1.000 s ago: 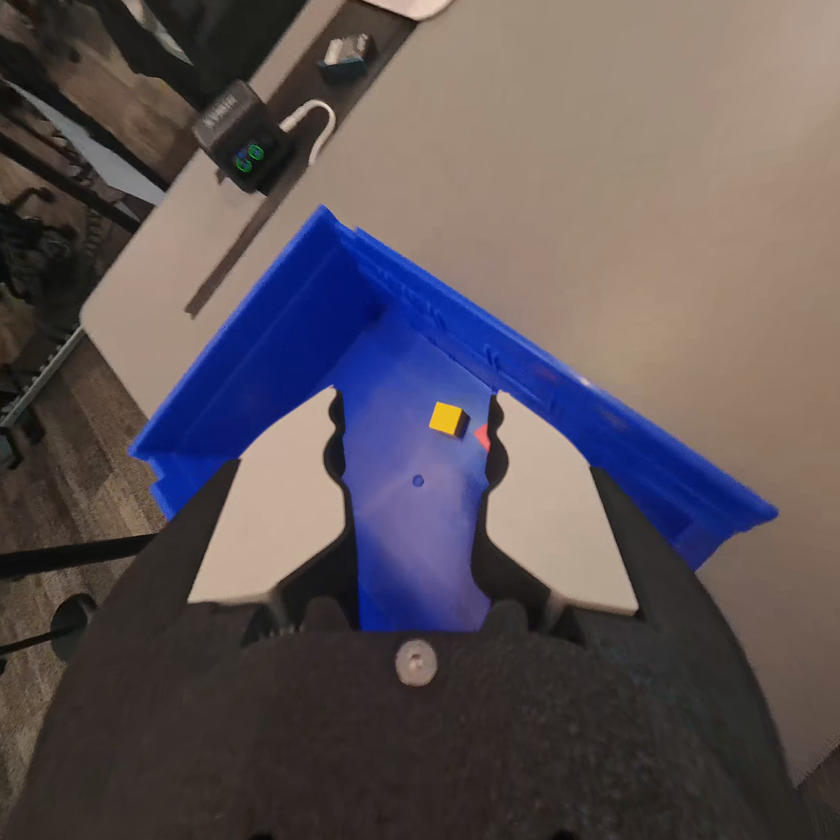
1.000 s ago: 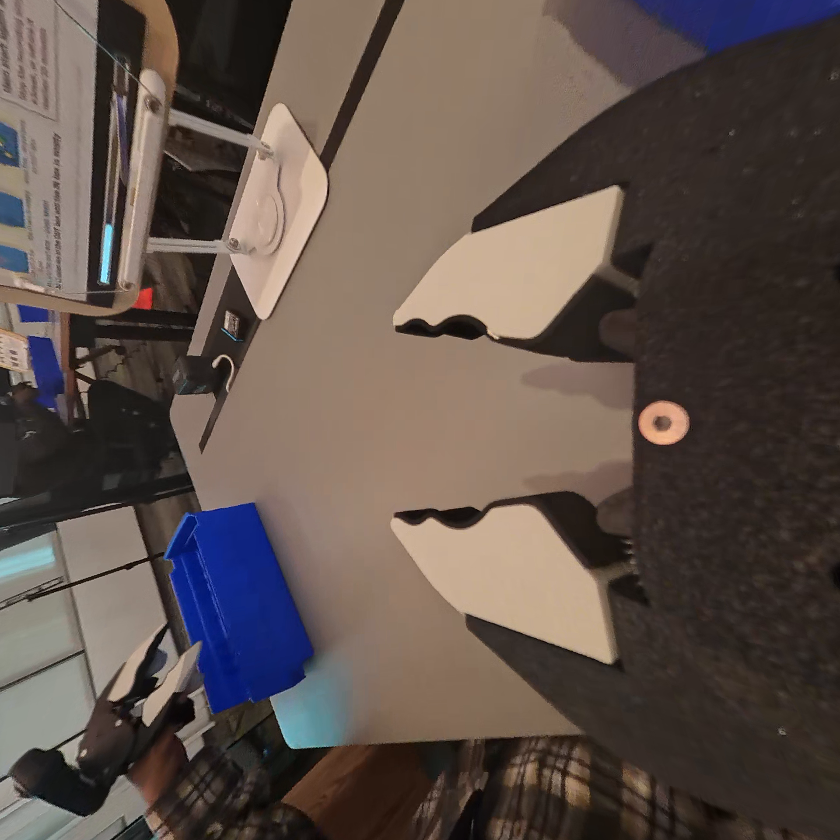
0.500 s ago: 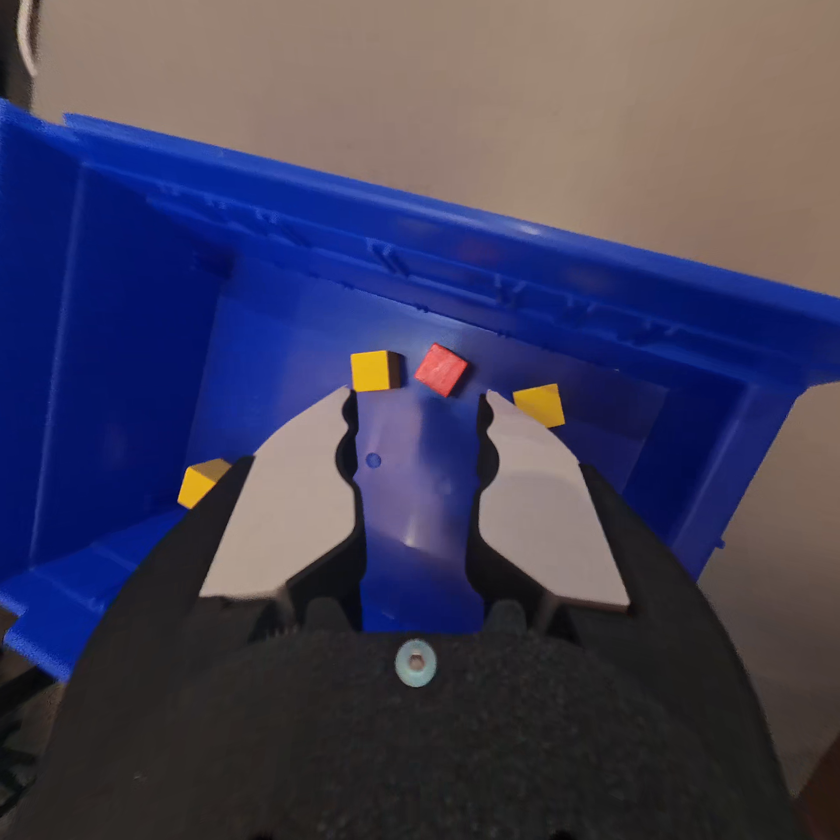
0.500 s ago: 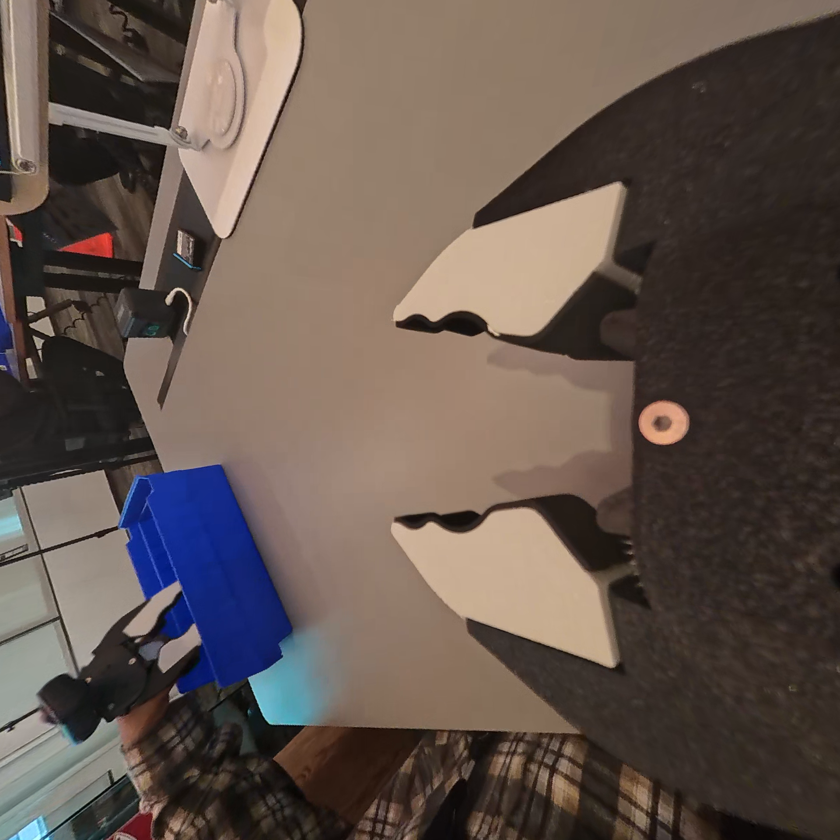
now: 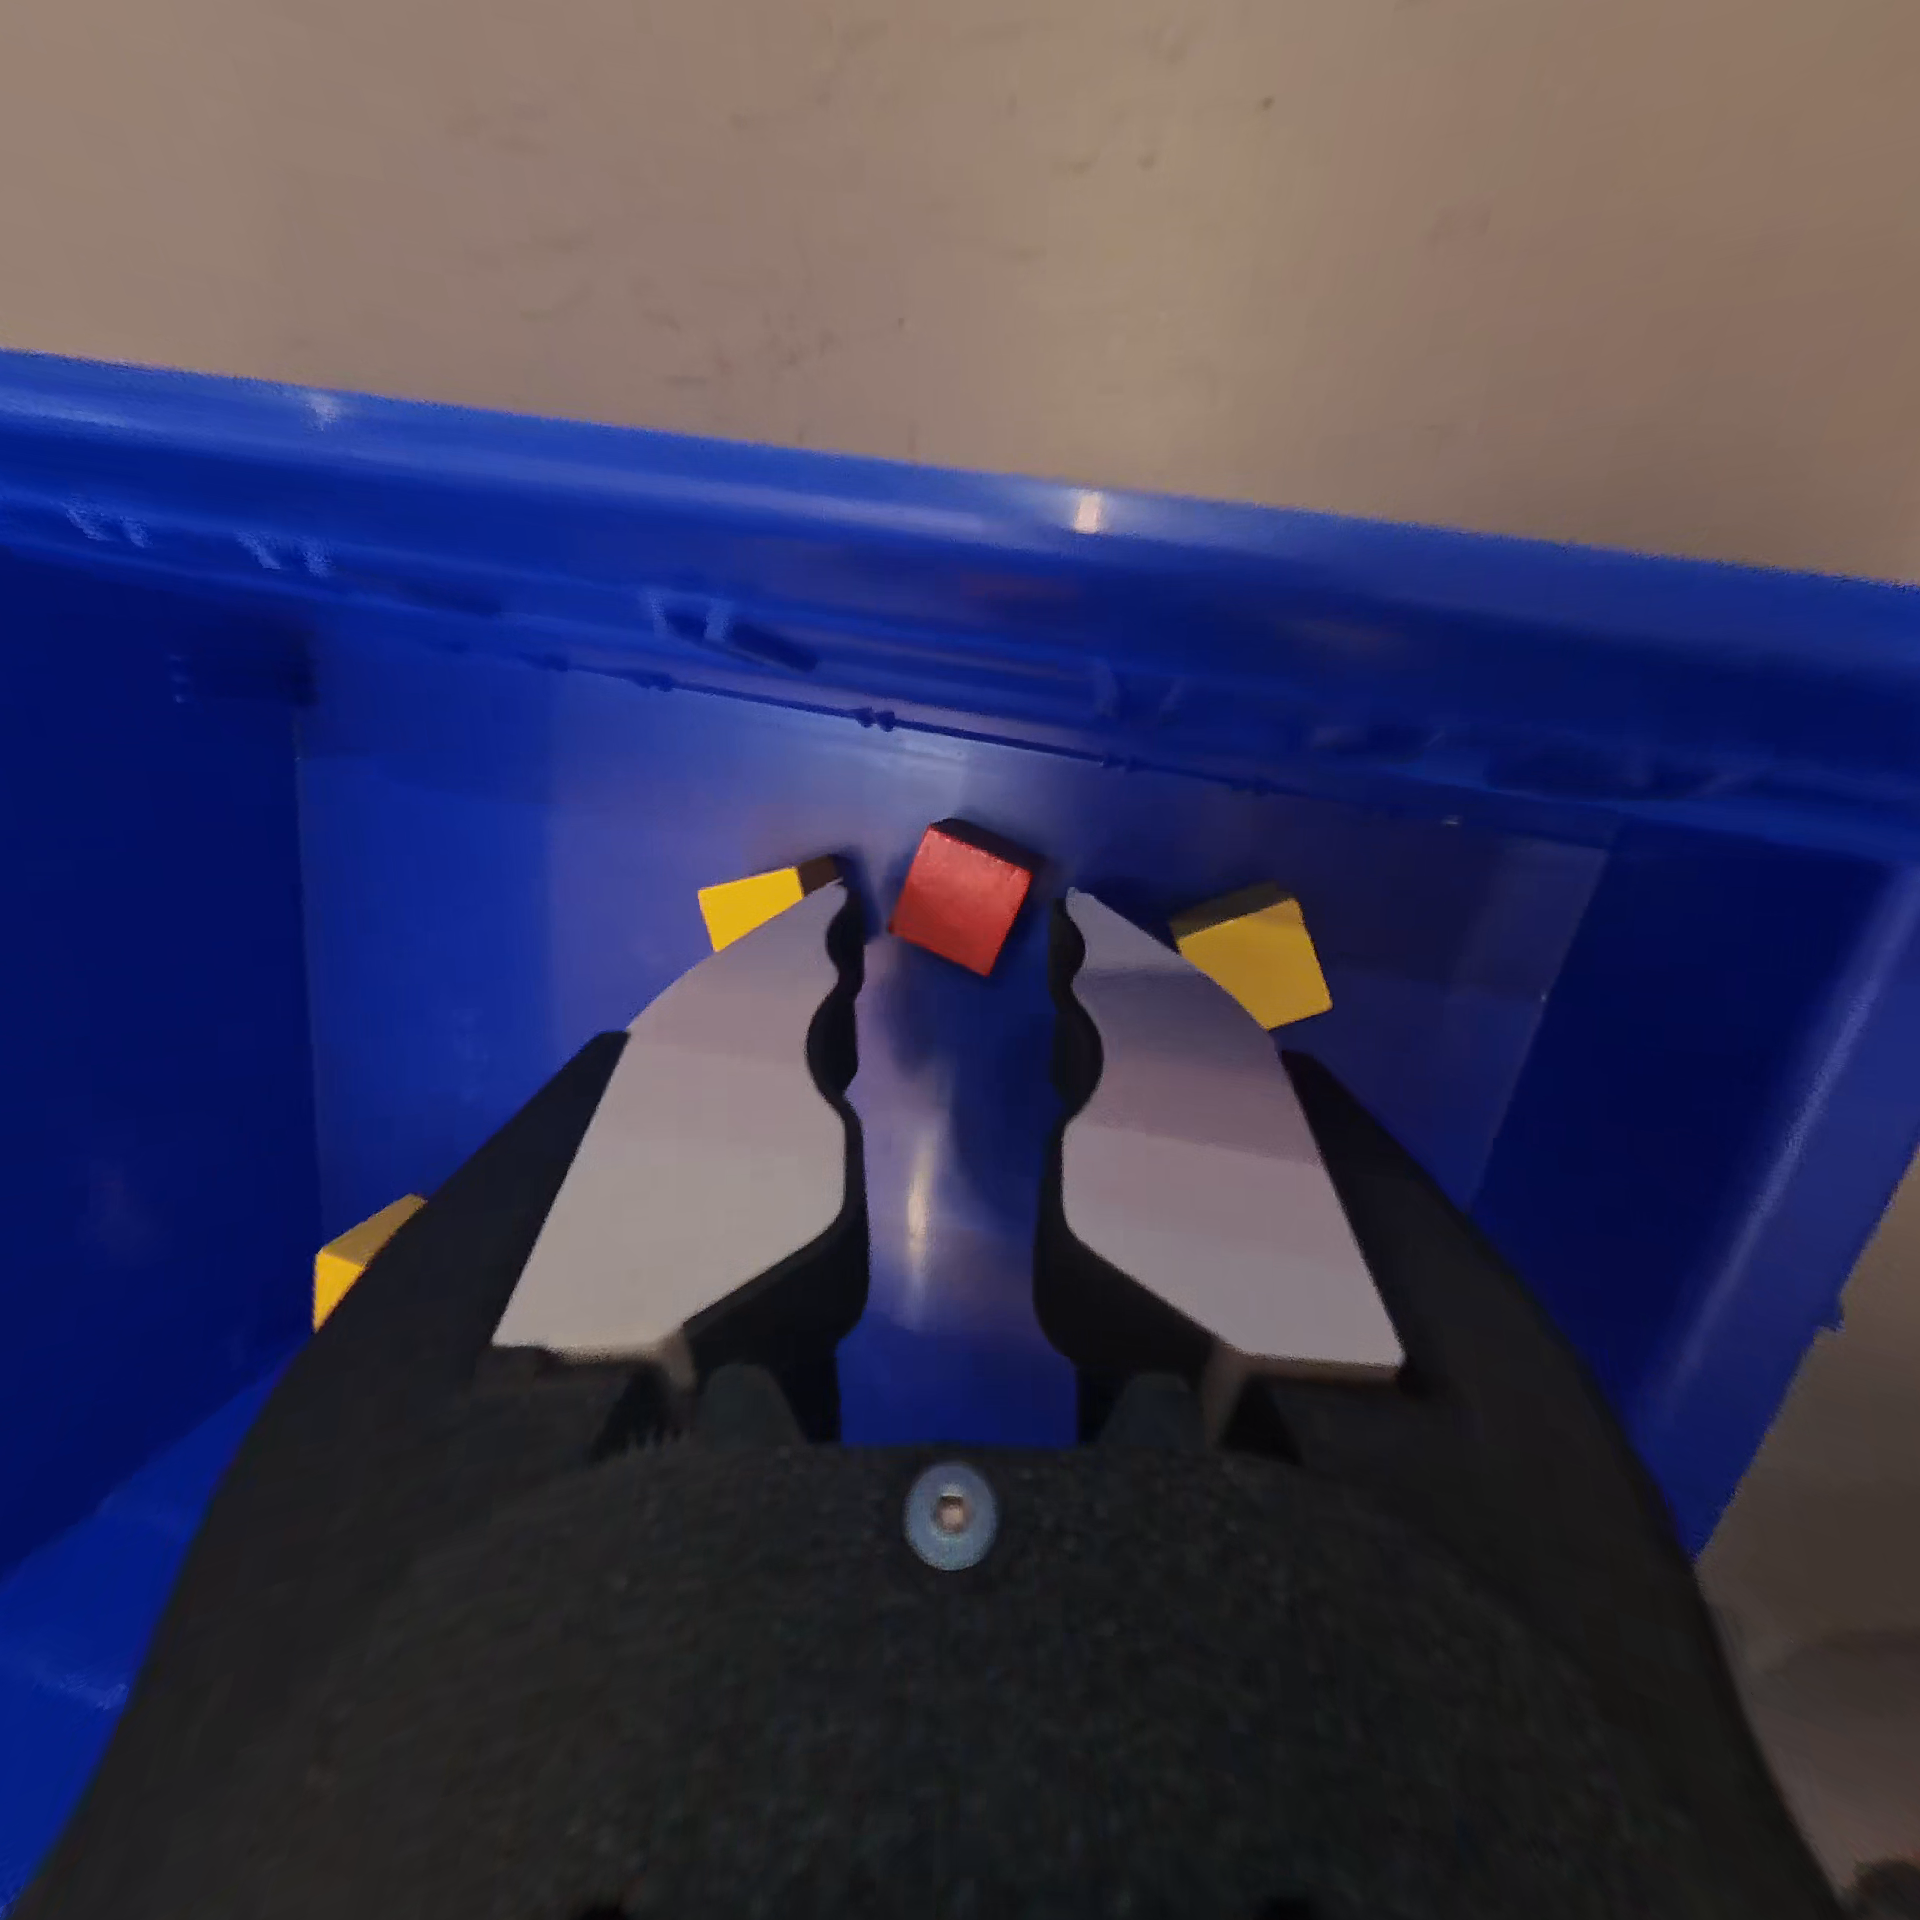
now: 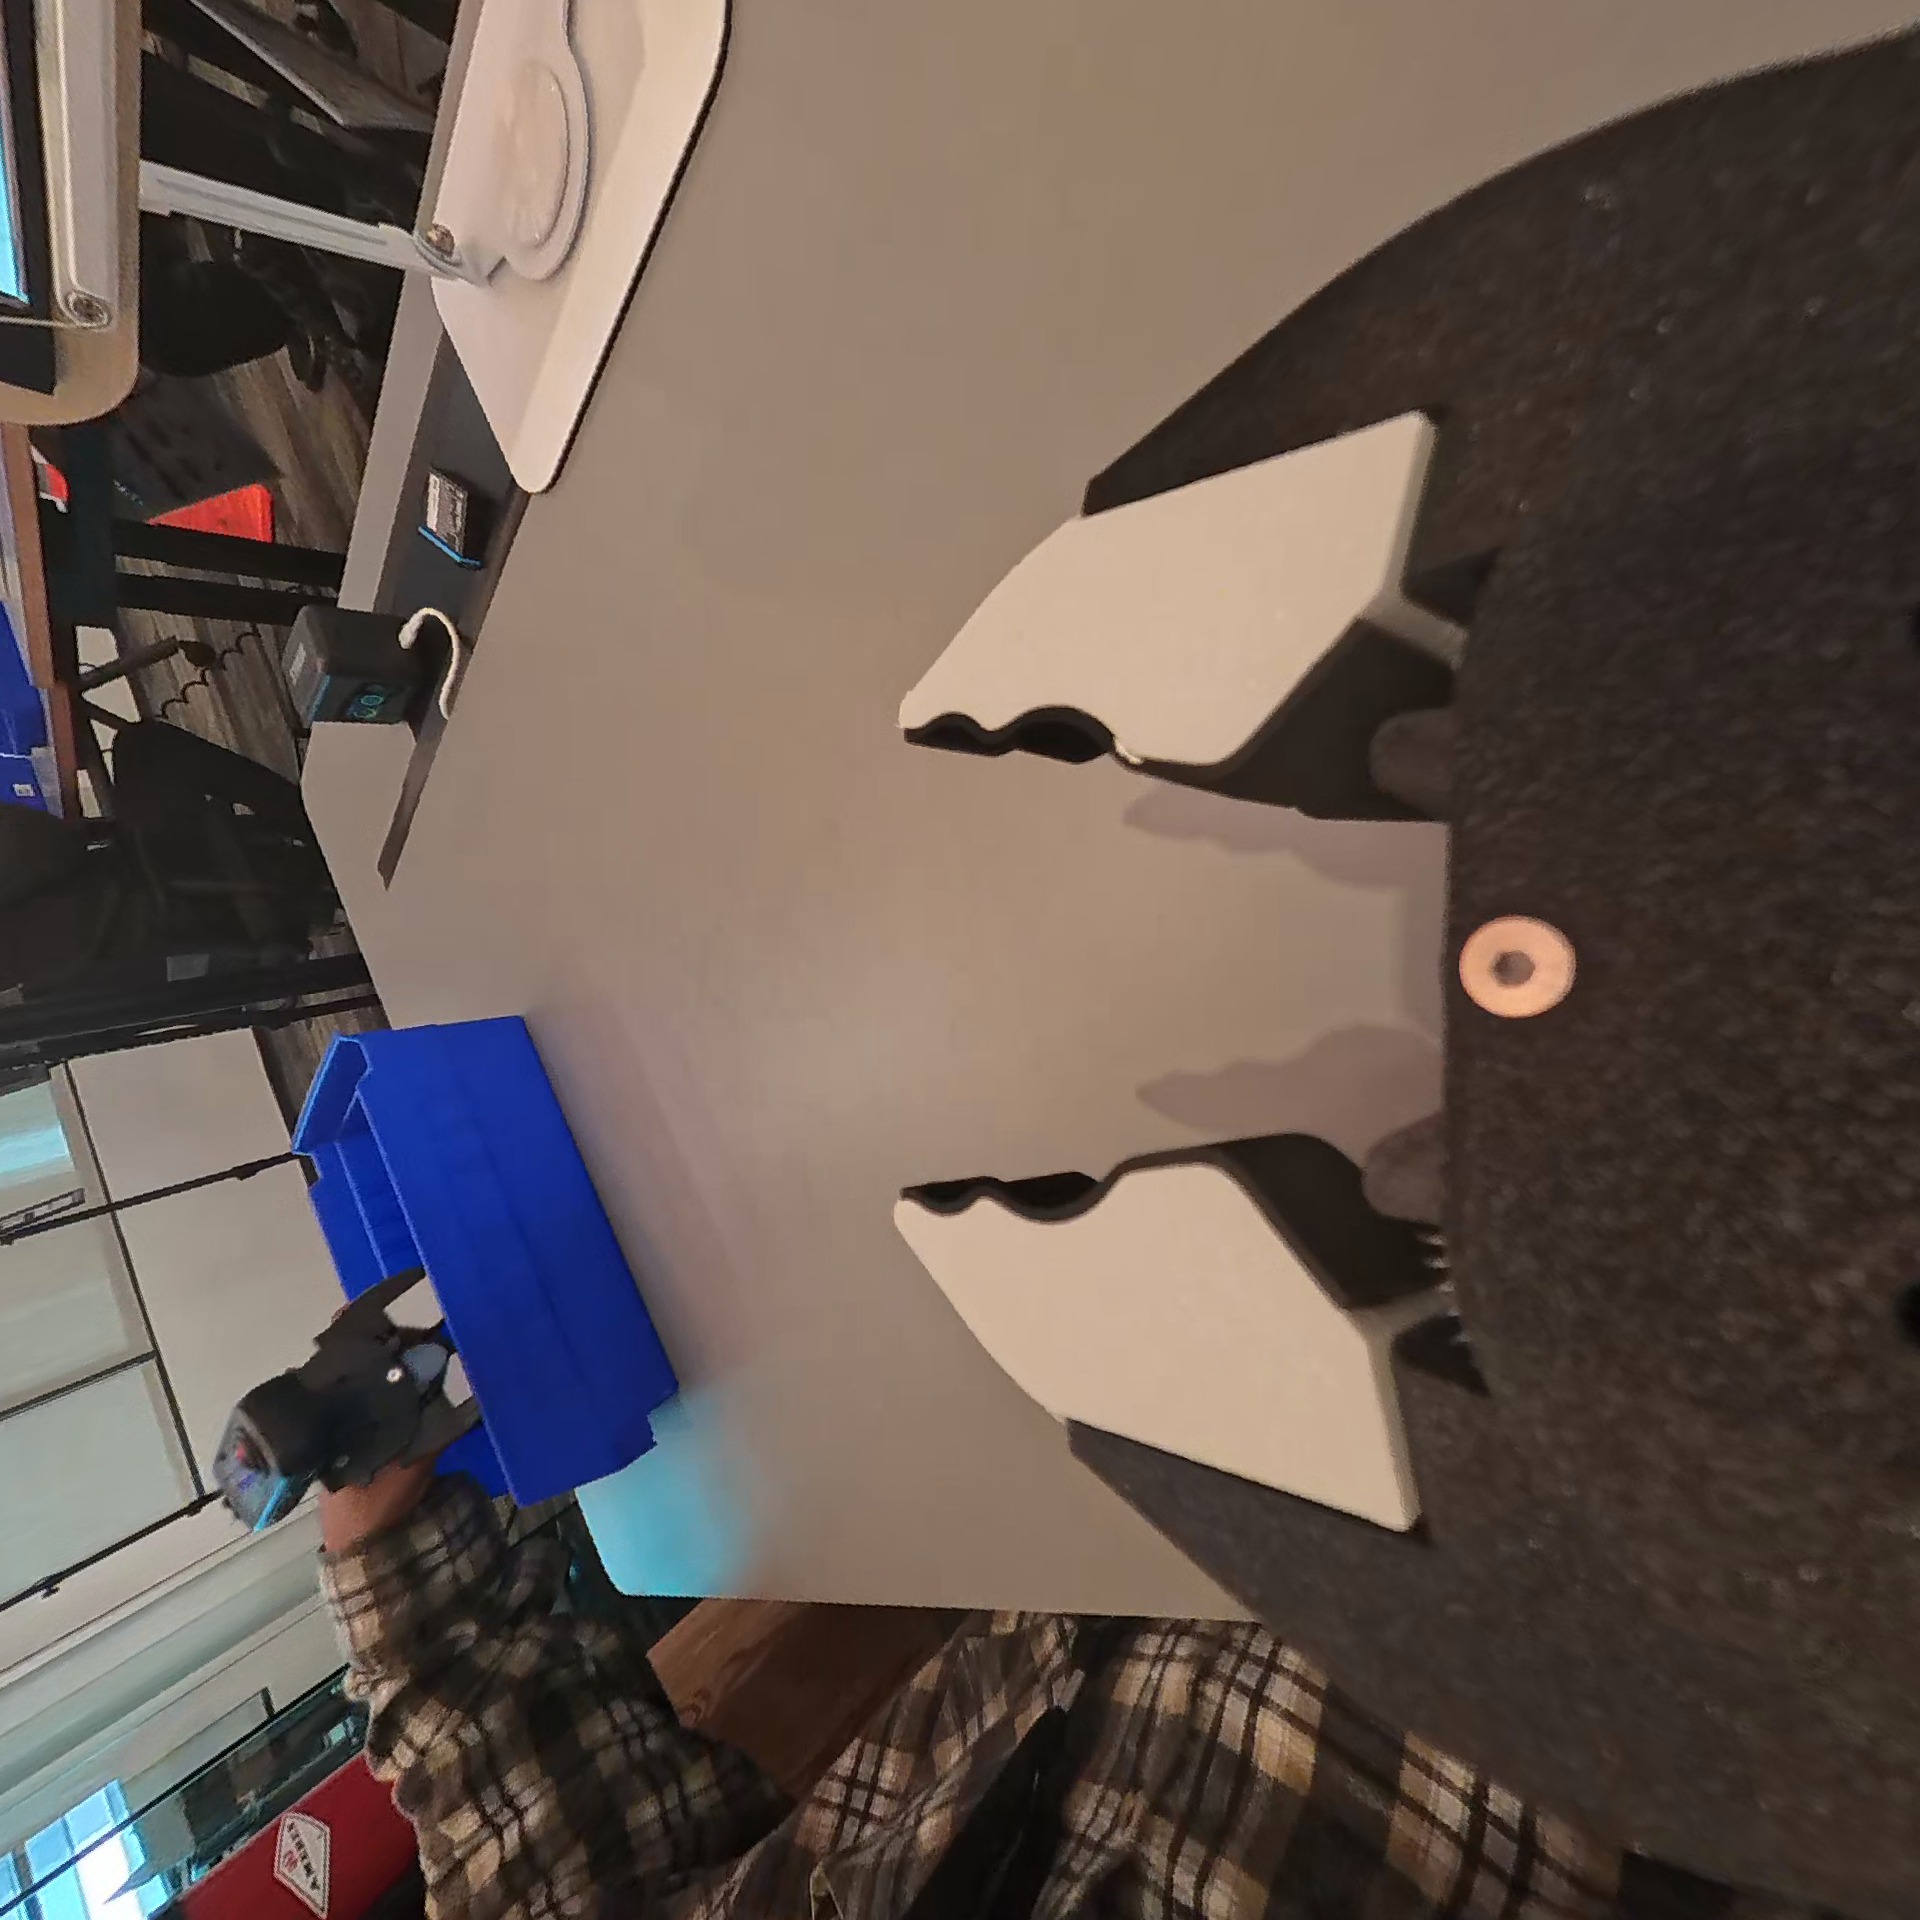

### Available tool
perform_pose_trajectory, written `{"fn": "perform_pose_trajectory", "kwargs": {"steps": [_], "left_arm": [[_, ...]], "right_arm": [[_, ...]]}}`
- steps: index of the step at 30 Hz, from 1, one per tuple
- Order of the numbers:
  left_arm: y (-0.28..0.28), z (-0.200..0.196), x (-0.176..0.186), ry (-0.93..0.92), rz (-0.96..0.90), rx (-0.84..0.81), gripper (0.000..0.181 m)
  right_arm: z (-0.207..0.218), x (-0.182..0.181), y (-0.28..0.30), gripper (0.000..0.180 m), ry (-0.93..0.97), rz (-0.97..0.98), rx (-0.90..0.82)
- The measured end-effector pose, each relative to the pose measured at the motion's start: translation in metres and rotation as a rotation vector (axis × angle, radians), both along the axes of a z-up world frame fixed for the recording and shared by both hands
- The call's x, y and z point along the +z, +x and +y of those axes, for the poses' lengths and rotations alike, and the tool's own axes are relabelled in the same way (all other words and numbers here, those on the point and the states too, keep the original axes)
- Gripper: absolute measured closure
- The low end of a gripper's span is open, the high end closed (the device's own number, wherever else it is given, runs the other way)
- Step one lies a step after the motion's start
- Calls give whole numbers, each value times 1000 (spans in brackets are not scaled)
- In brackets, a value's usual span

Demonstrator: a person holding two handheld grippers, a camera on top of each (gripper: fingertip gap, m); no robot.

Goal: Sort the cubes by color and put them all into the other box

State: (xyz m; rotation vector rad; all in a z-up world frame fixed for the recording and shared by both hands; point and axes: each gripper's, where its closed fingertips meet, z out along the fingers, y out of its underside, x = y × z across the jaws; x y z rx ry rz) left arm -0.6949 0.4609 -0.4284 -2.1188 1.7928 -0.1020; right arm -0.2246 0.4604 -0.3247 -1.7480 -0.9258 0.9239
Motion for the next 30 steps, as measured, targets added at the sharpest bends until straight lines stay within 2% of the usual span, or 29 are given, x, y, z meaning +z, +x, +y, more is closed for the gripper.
{"fn": "perform_pose_trajectory", "kwargs": {"steps": [4,7,10,13,16,19,22,25,30], "left_arm": [[0,1,-10,-23,5,3,149],[3,2,-11,-45,-18,18,157],[-5,8,-2,3,-14,79,159],[-10,18,33,111,-123,179,159],[2,27,98,302,-326,261,159],[51,22,175,491,-608,238,159],[124,9,223,585,-845,152,159],[200,2,232,610,-981,44,159],[309,-6,209,557,-1173,-141,159]], "right_arm": [[-2,-1,0,101,-4,-7,10],[-5,1,-2,102,3,-3,18],[-8,2,-4,103,-4,4,29],[-10,5,-6,103,-12,36,34],[-7,11,-10,105,-64,130,36],[-1,27,-17,108,-180,305,70],[2,47,-28,111,-338,506,150],[0,60,-43,113,-505,603,240],[-12,78,-70,115,-827,721,393]]}}
